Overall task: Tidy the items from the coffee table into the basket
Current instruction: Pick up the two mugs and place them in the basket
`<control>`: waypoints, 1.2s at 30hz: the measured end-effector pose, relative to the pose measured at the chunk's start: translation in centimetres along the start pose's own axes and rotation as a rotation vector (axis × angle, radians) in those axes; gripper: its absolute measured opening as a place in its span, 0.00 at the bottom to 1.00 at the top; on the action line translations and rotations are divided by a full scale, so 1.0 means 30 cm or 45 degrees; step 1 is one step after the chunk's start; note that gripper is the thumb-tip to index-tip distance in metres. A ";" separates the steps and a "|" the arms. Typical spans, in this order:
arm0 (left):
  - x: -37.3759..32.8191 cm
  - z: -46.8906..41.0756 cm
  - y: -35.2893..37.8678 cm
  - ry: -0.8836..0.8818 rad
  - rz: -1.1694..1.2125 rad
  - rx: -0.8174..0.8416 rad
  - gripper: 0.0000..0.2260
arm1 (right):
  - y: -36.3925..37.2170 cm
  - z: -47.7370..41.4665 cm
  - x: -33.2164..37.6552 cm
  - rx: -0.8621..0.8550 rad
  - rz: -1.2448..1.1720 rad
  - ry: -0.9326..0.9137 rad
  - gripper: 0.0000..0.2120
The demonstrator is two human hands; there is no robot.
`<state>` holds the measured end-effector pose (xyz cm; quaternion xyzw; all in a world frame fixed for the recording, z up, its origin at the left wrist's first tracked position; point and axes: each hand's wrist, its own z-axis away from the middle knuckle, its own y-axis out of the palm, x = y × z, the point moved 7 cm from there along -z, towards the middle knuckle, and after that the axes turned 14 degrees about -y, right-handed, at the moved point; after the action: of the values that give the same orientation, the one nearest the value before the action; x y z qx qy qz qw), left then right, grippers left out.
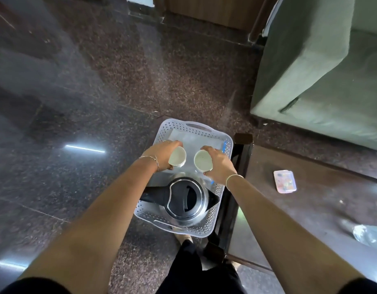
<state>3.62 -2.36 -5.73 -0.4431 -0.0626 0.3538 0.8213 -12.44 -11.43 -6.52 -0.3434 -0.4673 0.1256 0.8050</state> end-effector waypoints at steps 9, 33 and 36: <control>-0.001 -0.046 0.084 0.092 -0.070 0.038 0.29 | 0.064 -0.013 -0.020 0.078 0.018 0.011 0.35; -0.197 0.002 -0.093 -0.225 0.157 0.042 0.30 | -0.178 0.252 -0.111 -0.300 0.001 0.034 0.33; -0.363 0.020 -0.113 -0.235 0.486 -0.066 0.21 | -0.247 0.360 -0.216 -0.364 -0.001 0.125 0.29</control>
<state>-2.92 -10.09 -0.47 -0.4337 -0.0614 0.5404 0.7184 -25.83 -15.53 -2.32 -0.4599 -0.4408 0.0405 0.7698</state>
